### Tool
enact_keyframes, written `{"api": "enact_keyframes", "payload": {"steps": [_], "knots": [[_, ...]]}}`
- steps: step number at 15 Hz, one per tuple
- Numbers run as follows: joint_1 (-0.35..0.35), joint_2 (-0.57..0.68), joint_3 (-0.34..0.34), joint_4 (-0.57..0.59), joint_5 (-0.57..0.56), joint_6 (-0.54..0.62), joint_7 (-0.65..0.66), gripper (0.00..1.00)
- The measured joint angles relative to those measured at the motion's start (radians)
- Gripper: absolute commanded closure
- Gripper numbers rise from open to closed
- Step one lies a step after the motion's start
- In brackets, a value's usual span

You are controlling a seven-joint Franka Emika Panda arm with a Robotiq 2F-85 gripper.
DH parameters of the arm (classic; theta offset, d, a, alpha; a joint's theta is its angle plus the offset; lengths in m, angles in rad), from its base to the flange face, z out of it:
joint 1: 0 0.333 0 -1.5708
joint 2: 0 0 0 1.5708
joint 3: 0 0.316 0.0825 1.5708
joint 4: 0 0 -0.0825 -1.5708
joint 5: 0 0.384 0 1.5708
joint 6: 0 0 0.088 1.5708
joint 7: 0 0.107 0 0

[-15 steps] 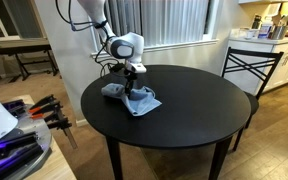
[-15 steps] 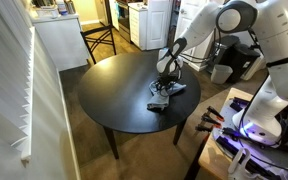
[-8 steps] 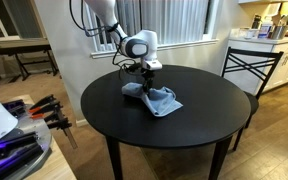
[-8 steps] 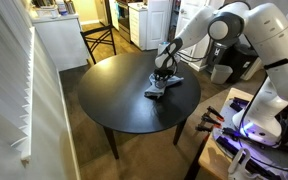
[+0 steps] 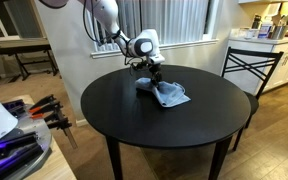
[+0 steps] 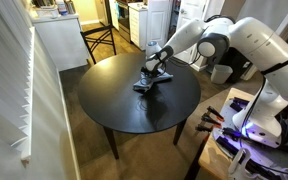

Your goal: Use the blue towel to clean the table

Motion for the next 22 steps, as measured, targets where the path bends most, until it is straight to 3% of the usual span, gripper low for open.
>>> {"api": "enact_keyframes", "payload": {"steps": [5, 10, 15, 19, 22], "knots": [[0.073, 0.113, 0.006, 0.212, -0.046, -0.072, 0.192, 0.94], [0.098, 0.148, 0.085, 0.294, -0.106, -0.122, 0.168, 0.94], [0.103, 0.068, 0.153, 0.15, -0.11, -0.042, -0.032, 0.94], [0.058, -0.019, 0.206, 0.0, -0.11, -0.025, -0.22, 0.94], [0.037, -0.093, 0.19, -0.126, -0.11, -0.072, -0.294, 0.94]]}}
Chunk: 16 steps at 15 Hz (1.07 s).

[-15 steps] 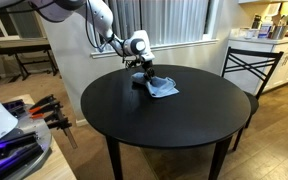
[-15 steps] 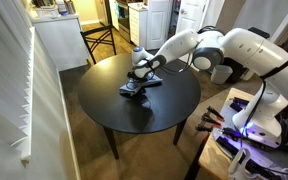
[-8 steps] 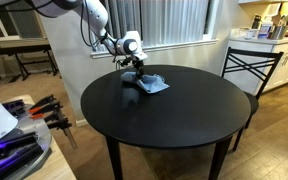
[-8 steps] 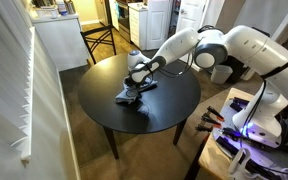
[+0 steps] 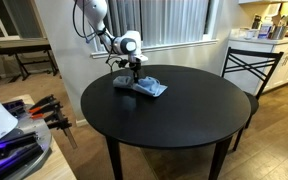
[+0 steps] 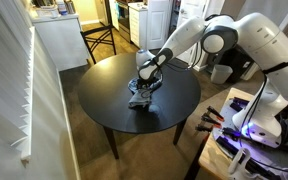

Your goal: Use the blue towel to clean the table

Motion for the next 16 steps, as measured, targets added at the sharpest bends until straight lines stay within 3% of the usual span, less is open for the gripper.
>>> {"api": "enact_keyframes", "payload": {"steps": [7, 10, 13, 16], "knots": [[-0.013, -0.112, -0.199, -0.265, -0.055, -0.168, 0.007, 0.94], [-0.065, -0.111, -0.268, -0.312, -0.06, -0.209, 0.025, 0.95], [-0.155, -0.101, -0.269, -0.292, -0.025, -0.215, 0.066, 0.94], [-0.236, -0.083, -0.229, -0.217, 0.06, -0.227, 0.101, 0.94]]}}
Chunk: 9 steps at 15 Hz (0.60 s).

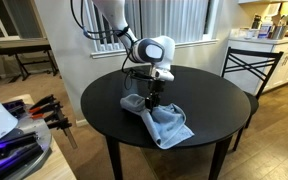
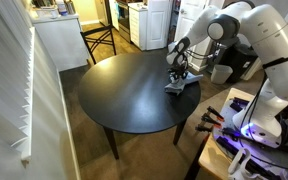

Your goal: Use the blue towel to clean the table

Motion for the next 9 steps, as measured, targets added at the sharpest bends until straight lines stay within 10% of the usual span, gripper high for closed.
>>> {"api": "enact_keyframes", "payload": {"steps": [9], "knots": [[0.035, 0.145, 0.143, 0.354, 0.085, -0.022, 0.176, 0.94]]}}
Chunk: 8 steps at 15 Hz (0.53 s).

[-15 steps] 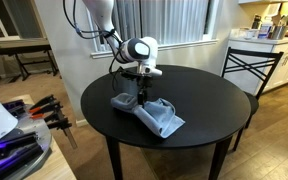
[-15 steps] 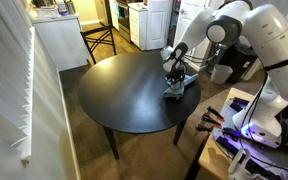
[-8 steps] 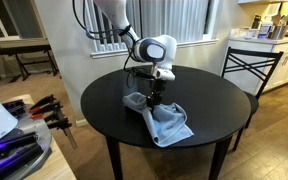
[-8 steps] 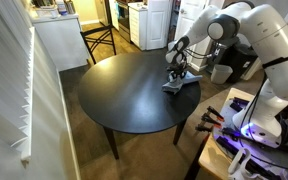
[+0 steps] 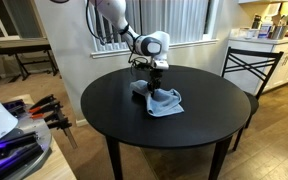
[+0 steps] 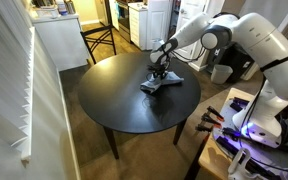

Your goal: Use the blue towel to clean the table

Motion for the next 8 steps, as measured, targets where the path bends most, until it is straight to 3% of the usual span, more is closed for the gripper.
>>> {"api": "enact_keyframes", "payload": {"steps": [4, 8], "knots": [[0.093, 0.073, 0.021, 0.148, -0.042, -0.059, 0.038, 0.94], [0.185, 0.086, 0.06, 0.179, -0.122, -0.071, 0.015, 0.94]]}}
